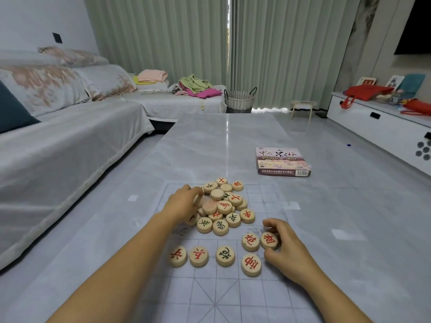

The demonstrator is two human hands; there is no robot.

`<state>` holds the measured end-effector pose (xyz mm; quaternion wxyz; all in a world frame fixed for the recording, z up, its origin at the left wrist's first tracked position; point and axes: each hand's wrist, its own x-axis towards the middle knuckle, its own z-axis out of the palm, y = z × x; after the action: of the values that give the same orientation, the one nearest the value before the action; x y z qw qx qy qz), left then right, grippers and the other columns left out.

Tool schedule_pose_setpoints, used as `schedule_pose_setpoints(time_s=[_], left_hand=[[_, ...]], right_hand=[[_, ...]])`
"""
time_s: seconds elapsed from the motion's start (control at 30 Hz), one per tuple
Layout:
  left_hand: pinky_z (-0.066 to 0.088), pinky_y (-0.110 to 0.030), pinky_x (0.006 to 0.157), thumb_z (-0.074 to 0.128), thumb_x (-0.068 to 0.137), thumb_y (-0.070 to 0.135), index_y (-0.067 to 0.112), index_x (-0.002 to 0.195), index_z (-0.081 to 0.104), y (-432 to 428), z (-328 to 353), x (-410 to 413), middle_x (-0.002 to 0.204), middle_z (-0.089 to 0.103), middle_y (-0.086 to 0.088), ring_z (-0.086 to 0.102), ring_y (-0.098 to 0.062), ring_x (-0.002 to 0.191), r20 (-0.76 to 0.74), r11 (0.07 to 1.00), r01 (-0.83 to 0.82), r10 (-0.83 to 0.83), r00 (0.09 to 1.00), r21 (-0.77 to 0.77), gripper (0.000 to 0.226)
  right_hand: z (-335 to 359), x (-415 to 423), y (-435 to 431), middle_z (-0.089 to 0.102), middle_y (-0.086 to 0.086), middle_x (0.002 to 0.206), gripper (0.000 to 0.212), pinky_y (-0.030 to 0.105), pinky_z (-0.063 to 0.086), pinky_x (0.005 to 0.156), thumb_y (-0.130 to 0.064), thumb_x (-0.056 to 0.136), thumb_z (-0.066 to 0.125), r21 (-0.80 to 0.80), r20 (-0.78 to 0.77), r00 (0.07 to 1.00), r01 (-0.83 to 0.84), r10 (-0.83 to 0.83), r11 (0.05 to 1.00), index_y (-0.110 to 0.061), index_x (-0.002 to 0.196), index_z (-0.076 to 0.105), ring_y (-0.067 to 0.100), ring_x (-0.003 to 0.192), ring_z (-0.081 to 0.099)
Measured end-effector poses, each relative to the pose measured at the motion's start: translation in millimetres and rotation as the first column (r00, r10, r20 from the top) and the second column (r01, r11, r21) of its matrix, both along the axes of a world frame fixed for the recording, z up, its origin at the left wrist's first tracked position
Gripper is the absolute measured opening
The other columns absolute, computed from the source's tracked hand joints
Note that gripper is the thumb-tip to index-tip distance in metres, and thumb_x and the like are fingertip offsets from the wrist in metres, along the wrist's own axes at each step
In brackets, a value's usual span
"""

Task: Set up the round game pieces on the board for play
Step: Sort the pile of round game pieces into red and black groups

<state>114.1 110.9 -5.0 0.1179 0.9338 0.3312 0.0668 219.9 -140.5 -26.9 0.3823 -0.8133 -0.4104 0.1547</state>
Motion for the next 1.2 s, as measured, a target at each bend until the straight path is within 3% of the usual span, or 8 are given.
schedule_pose_setpoints(time_s=[0.1, 0.2, 0.27, 0.33, 0.57, 0.8, 1.07, 1.2], left_hand=[[0.045, -0.034, 0.083, 0.055, 0.085, 0.019, 0.016, 0.113, 0.053, -8, 5, -11, 0.114, 0.056, -0.007, 0.054, -0.025, 0.1, 0.217, 0.999, -0.027, 0.035, 0.975, -0.04, 0.028], [0.044, -0.02, 0.073, 0.06, 0.087, 0.015, 0.021, 0.119, 0.055, -25, 11, -40, 0.102, 0.058, -0.003, 0.055, -0.016, 0.089, 0.49, 0.94, 0.024, 0.156, 0.858, -0.34, 0.033], [0.045, -0.02, 0.077, 0.061, 0.087, 0.013, 0.024, 0.113, 0.062, -41, 6, -67, 0.099, 0.063, -0.005, 0.057, -0.017, 0.09, 0.552, 0.83, 0.12, 0.248, 0.796, -0.545, 0.029], [0.048, -0.027, 0.081, 0.065, 0.084, 0.012, 0.028, 0.103, 0.064, -52, 0, -89, 0.098, 0.067, -0.004, 0.061, -0.018, 0.089, 0.532, 0.791, 0.137, 0.262, 0.805, -0.597, 0.024], [0.048, -0.023, 0.07, 0.063, 0.085, 0.012, 0.019, 0.094, 0.059, -59, -1, -100, 0.102, 0.063, 0.001, 0.061, -0.019, 0.091, 0.412, 0.879, 0.027, 0.196, 0.89, -0.475, 0.012], [0.037, -0.021, 0.083, 0.064, 0.085, 0.016, 0.022, 0.102, 0.058, -53, -2, -104, 0.108, 0.053, 0.003, 0.05, -0.014, 0.102, 0.33, 0.89, -0.082, 0.25, 0.91, -0.448, 0.018], [0.04, -0.025, 0.083, 0.048, 0.093, 0.008, 0.016, 0.122, 0.057, -30, -3, -70, 0.126, 0.056, -0.006, 0.051, -0.014, 0.099, 0.408, 0.934, -0.12, 0.259, 0.875, -0.337, 0.031], [0.041, -0.036, 0.1, 0.049, 0.093, 0.015, 0.02, 0.128, 0.053, -3, 0, -40, 0.136, 0.051, -0.004, 0.05, -0.024, 0.118, 0.21, 0.98, -0.043, 0.084, 0.974, -0.196, 0.036]], right_hand=[[1, 1, -1, 0.043, -0.014, 0.12, 0.058, 0.02, 0.04, 0.094, -0.004, 0.076, 0.059, -0.013, 0.009, 1.0, -0.007, 0.007, 1.0, -0.028, 0.125, 0.04, 0.005, 0.113, 0.045], [1, 2, -1, 0.042, -0.014, 0.117, 0.055, 0.022, 0.041, 0.094, -0.006, 0.076, 0.059, -0.024, 0.054, 0.998, -0.02, 0.022, 1.0, -0.025, 0.125, 0.042, 0.006, 0.113, 0.045], [0, 2, -1, 0.042, -0.013, 0.115, 0.054, 0.022, 0.041, 0.094, -0.008, 0.076, 0.059, -0.029, 0.078, 0.997, -0.023, 0.026, 0.999, -0.024, 0.125, 0.043, 0.007, 0.113, 0.045], [1, 0, 0, 0.041, -0.014, 0.115, 0.053, 0.023, 0.042, 0.094, -0.009, 0.077, 0.059, -0.031, 0.084, 0.996, -0.023, 0.026, 0.999, -0.025, 0.124, 0.043, 0.007, 0.112, 0.044], [0, 0, -1, 0.044, -0.013, 0.113, 0.047, 0.025, 0.044, 0.092, -0.007, 0.079, 0.057, -0.021, 0.06, 0.998, -0.006, 0.007, 1.0, -0.025, 0.122, 0.046, 0.007, 0.109, 0.047], [1, -1, 1, 0.043, -0.012, 0.112, 0.043, 0.025, 0.044, 0.091, -0.008, 0.081, 0.058, -0.026, 0.072, 0.997, -0.013, 0.015, 1.0, -0.025, 0.12, 0.048, 0.007, 0.108, 0.047], [0, -2, 1, 0.043, -0.014, 0.112, 0.043, 0.023, 0.042, 0.091, -0.01, 0.081, 0.057, -0.024, 0.095, 0.995, -0.012, 0.014, 1.0, -0.024, 0.121, 0.048, 0.006, 0.109, 0.046], [-2, -1, 1, 0.042, -0.016, 0.112, 0.044, 0.021, 0.04, 0.09, -0.011, 0.082, 0.056, -0.023, 0.104, 0.994, -0.015, 0.017, 1.0, -0.026, 0.121, 0.047, 0.005, 0.111, 0.045]])
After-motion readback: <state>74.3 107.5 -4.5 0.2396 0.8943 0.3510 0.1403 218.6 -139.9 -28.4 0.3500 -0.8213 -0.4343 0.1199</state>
